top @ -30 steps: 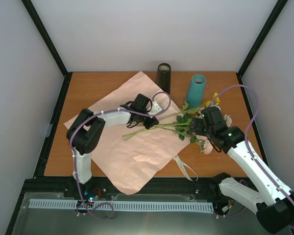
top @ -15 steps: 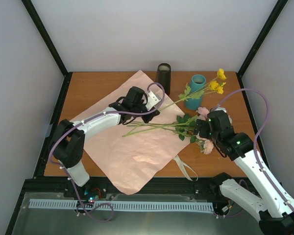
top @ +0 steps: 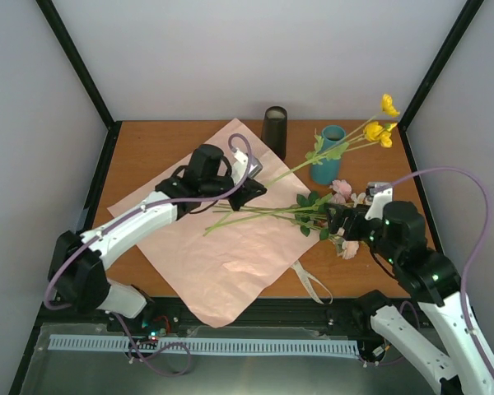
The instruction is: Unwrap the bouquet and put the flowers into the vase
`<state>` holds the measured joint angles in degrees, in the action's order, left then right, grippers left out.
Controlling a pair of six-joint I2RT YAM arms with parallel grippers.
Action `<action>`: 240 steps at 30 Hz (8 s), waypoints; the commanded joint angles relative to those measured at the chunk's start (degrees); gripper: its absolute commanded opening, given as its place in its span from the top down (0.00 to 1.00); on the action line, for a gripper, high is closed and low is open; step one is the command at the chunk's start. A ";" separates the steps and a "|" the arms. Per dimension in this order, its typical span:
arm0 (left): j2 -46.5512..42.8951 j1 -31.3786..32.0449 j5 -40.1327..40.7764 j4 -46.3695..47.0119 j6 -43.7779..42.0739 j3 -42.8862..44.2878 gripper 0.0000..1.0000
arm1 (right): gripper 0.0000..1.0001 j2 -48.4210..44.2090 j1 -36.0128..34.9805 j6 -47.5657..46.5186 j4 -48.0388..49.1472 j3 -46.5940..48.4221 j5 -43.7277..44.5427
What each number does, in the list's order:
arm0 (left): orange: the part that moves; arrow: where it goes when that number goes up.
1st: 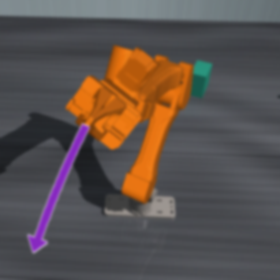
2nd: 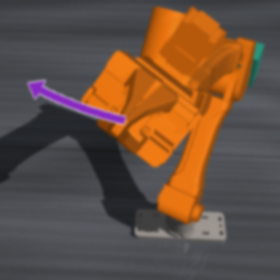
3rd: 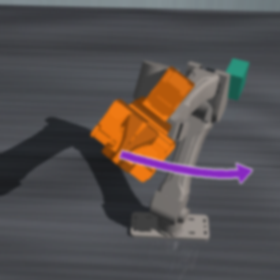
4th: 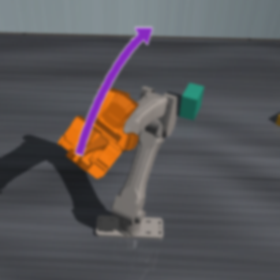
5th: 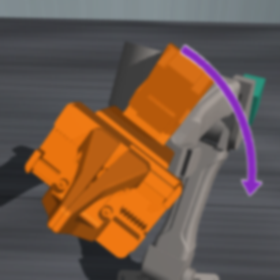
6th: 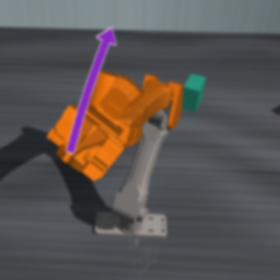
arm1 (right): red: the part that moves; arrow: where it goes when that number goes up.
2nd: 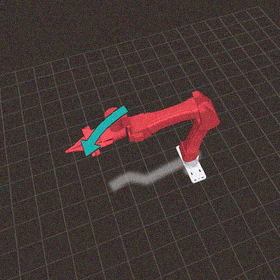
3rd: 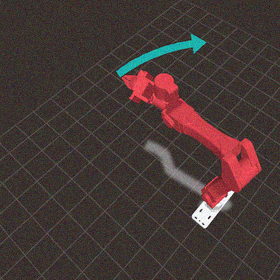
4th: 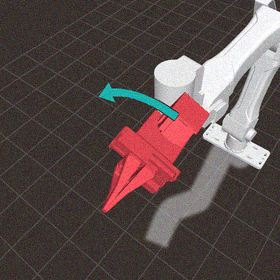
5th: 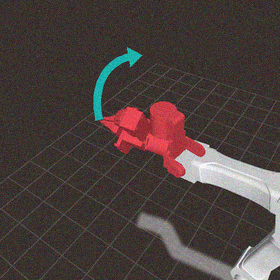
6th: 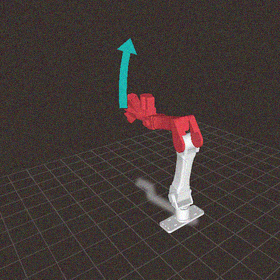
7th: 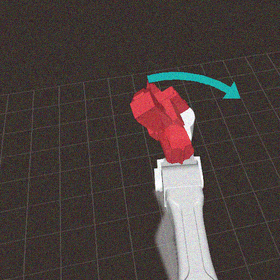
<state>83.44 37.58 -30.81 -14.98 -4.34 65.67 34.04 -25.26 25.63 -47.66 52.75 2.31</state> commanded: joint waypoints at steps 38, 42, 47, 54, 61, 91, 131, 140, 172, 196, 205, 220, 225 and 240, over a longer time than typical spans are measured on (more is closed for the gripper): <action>-9.05 0.81 -8.99 1.05 8.43 8.21 0.47 | 0.97 27.11 0.29 7.65 22.61 30.69 -15.41; -11.75 0.78 -2.19 2.32 9.08 5.54 0.02 | 0.97 30.68 0.30 0.05 17.02 40.54 -7.43; -14.83 0.76 9.20 1.23 8.39 2.19 0.01 | 0.97 36.80 0.55 -8.84 10.93 52.19 1.19; -15.63 0.73 14.88 -5.97 6.58 3.51 0.00 | 0.97 44.19 6.90 -13.91 8.53 63.14 7.68; -14.52 0.73 14.49 -6.65 6.61 3.34 0.00 | 0.97 52.78 16.37 -15.64 5.62 76.47 4.52; -9.79 0.73 7.77 -5.03 8.17 4.00 0.01 | 0.97 58.13 28.77 -11.06 8.64 73.53 -8.01; -0.89 0.74 12.11 -14.08 -2.68 12.47 0.02 | 0.01 50.01 25.77 -4.07 3.49 41.97 -14.04; 4.11 0.74 14.94 -17.23 -4.82 16.15 0.05 | 0.00 42.11 25.78 -4.62 -5.23 41.07 -12.08; 22.36 0.73 17.79 -4.33 -14.07 -0.90 0.47 | 0.00 17.62 25.78 -5.76 -13.18 16.14 -19.78; 13.96 1.26 5.67 -2.69 -10.18 -10.23 0.71 | 0.00 15.89 25.78 -5.68 -13.07 15.16 -19.40; 20.81 1.27 14.31 -2.52 -9.62 -1.21 0.54 | 0.00 16.17 25.78 -5.79 -13.19 15.85 -20.20; 31.03 4.90 9.99 -1.96 -8.61 6.76 0.60 | 0.00 14.92 25.78 -6.55 -14.86 15.56 -19.53; 28.84 5.03 11.81 -0.96 -7.96 4.78 0.60 | 0.00 14.90 25.78 -6.58 -14.93 15.48 -19.61; 24.98 5.63 12.22 4.83 -5.26 2.41 1.00 | 0.00 13.50 25.78 -6.53 -15.53 15.80 -19.51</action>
<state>113.16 42.63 -17.91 -13.58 -10.66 69.49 49.32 0.71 19.38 -61.95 68.14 -17.56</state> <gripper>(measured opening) 0.061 0.999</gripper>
